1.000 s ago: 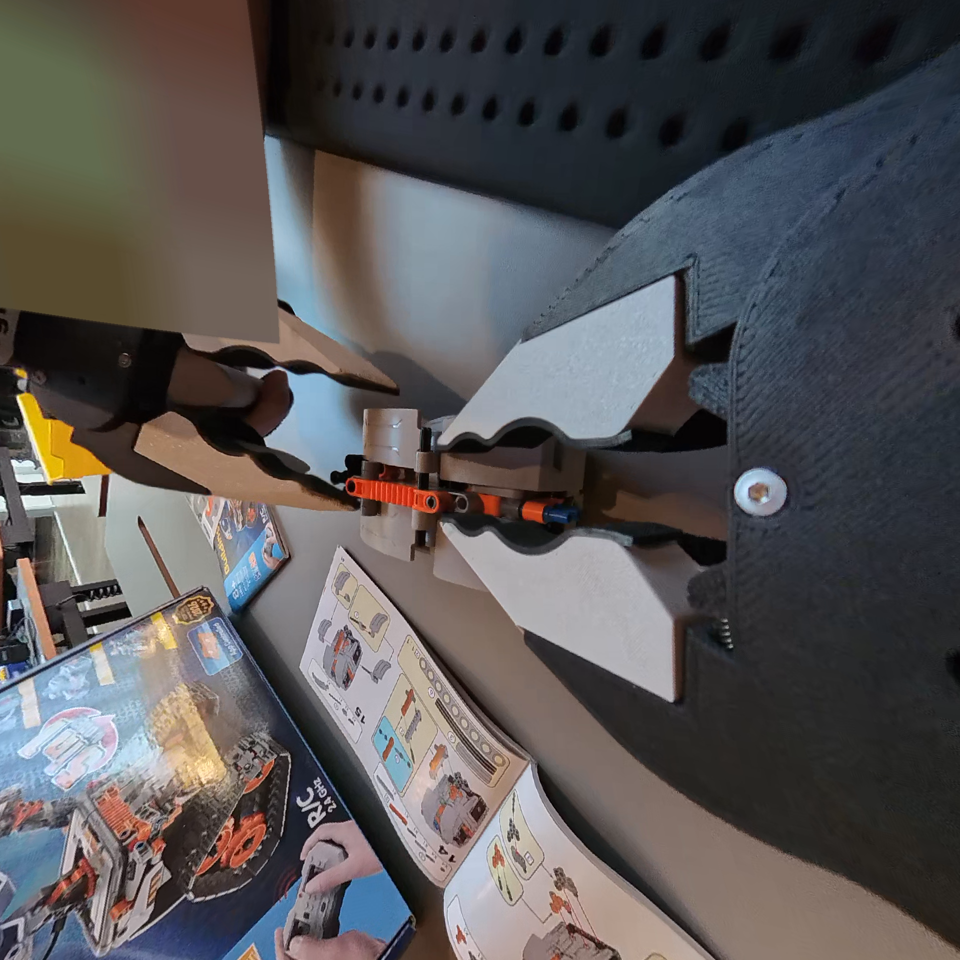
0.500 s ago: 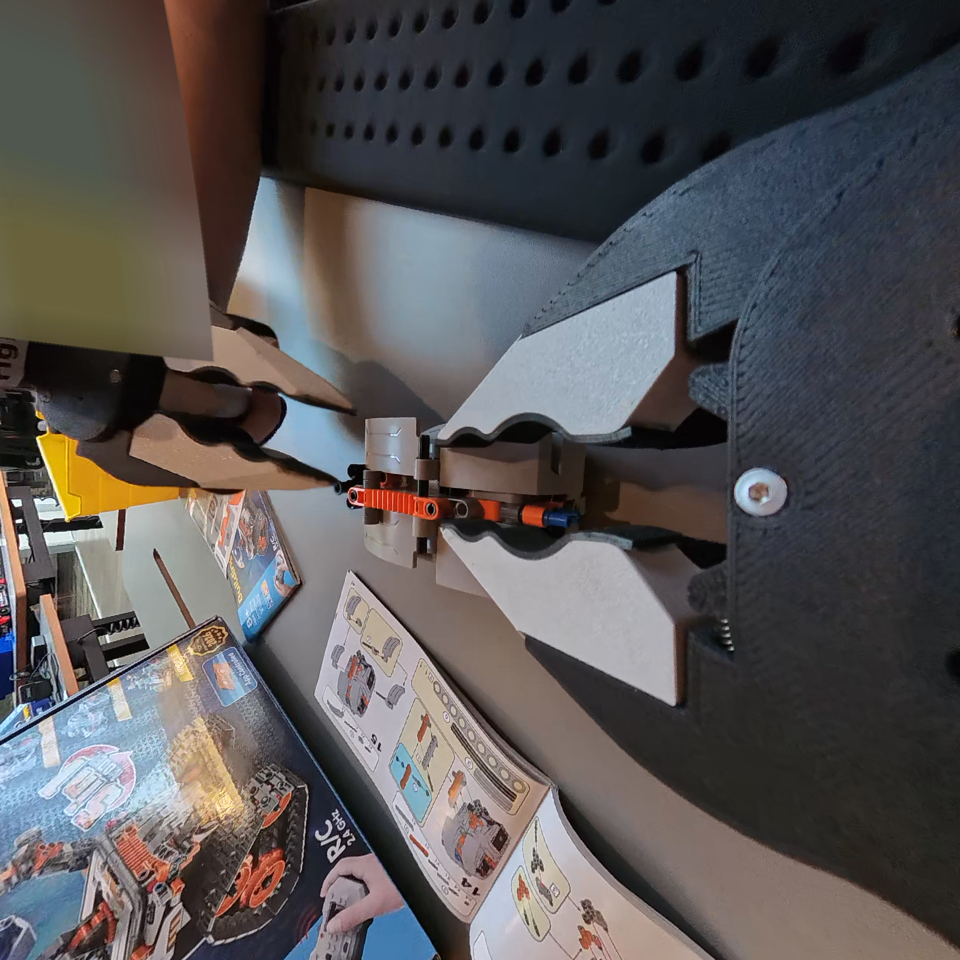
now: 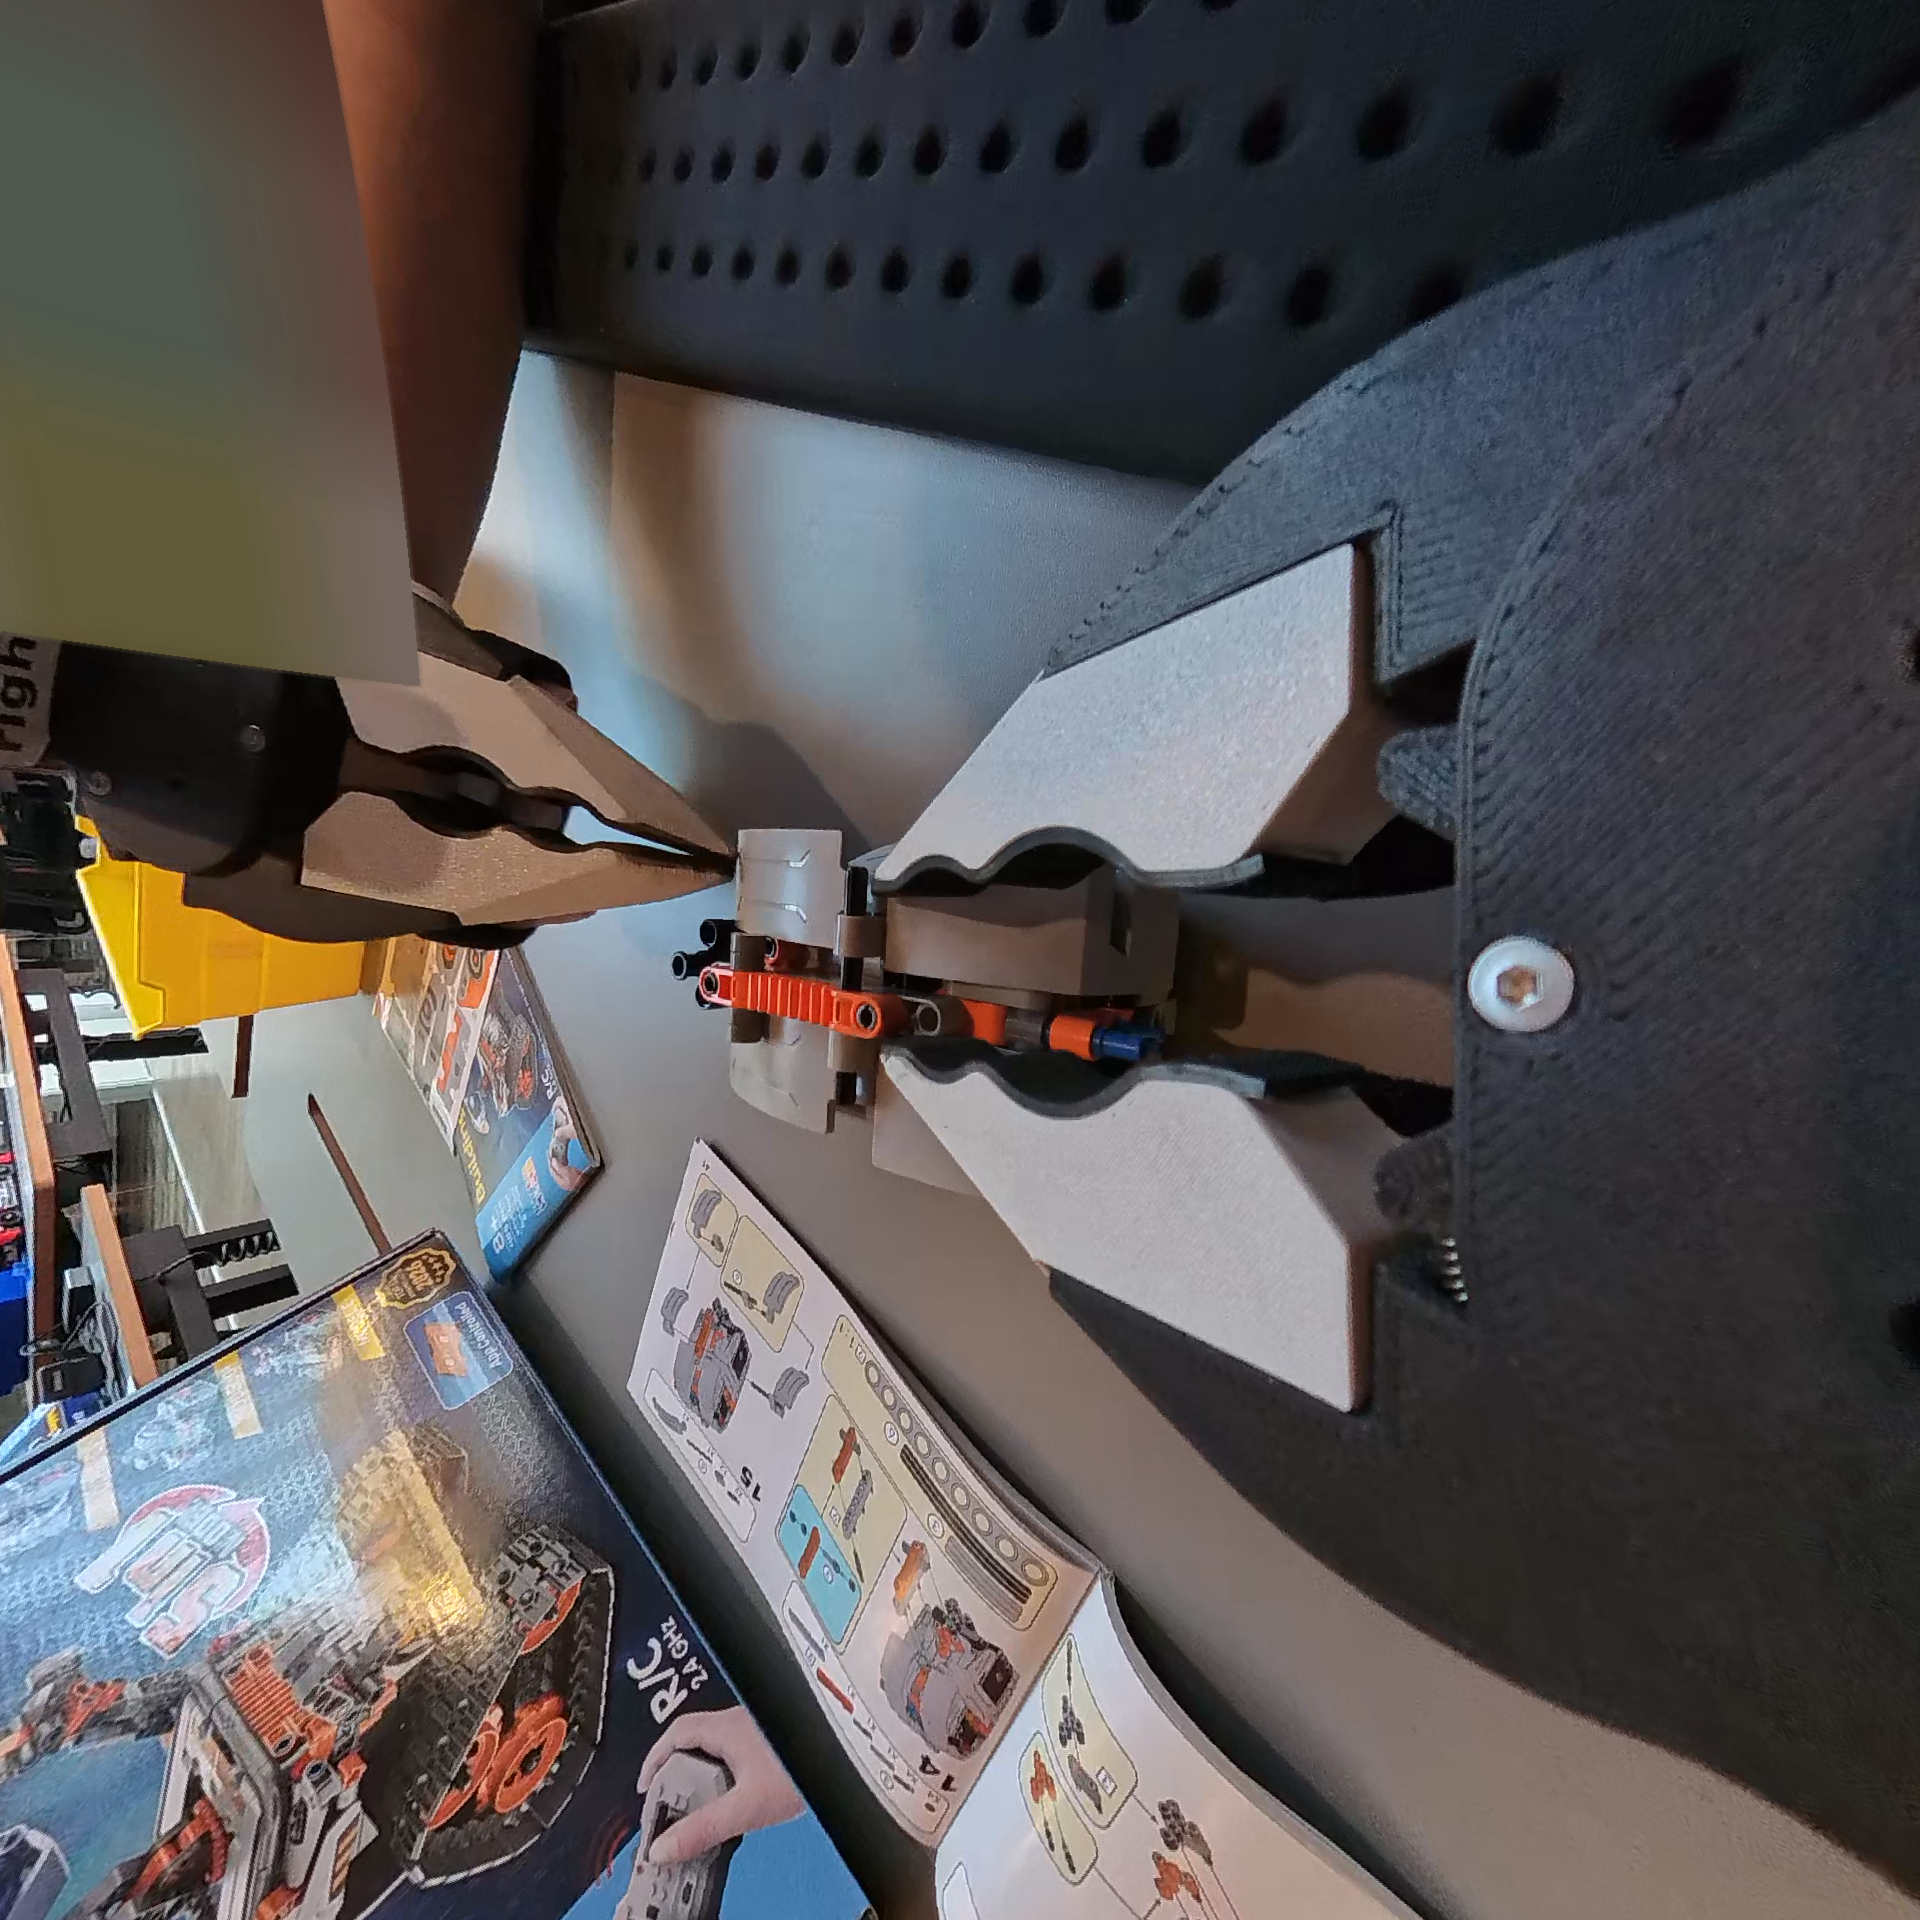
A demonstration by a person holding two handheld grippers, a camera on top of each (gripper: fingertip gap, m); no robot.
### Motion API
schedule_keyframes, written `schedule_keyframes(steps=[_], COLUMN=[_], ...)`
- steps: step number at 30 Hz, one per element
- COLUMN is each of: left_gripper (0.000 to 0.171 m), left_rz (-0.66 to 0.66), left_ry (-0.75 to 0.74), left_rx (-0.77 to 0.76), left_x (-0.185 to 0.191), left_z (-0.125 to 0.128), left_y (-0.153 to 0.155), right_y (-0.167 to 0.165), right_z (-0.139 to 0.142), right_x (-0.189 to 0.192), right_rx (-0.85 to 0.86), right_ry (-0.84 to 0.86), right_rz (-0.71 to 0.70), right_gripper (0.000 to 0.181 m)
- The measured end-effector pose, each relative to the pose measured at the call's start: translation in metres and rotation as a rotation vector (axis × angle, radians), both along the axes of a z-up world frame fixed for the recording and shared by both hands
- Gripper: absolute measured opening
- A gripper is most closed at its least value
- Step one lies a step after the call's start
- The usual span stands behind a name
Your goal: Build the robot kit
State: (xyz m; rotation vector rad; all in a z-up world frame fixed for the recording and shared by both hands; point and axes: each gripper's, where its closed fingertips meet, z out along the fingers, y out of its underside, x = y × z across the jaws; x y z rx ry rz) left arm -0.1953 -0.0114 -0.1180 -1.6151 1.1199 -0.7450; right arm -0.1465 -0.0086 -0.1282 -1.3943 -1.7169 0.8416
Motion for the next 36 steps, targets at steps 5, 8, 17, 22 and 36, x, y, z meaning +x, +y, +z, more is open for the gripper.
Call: schedule_keyframes(steps=[5, 8, 17, 22, 36], left_gripper=[0.028, 0.030, 0.033, 0.030, 0.029], left_rz=[-0.009, -0.006, 0.020, 0.010, -0.084], left_ry=[0.010, 0.024, 0.040, 0.041, 0.098], left_rx=[0.019, 0.043, 0.068, 0.062, -0.012], left_x=[0.001, 0.001, 0.002, 0.002, -0.001], left_z=[0.000, 0.001, 0.001, 0.001, 0.000], left_y=[-0.002, -0.002, 0.000, -0.001, 0.004], right_y=[0.004, -0.002, 0.003, 0.000, 0.008], right_z=[0.039, 0.031, 0.009, 0.007, 0.010], right_x=[-0.021, -0.038, -0.050, -0.052, -0.053], right_rx=[0.106, 0.150, 0.074, 0.084, -0.051], right_ry=[0.176, 0.088, -0.145, -0.183, -0.149], right_rz=[-0.049, 0.002, -0.002, 0.004, 0.024], right_gripper=[0.049, 0.052, 0.045, 0.036, 0.024])
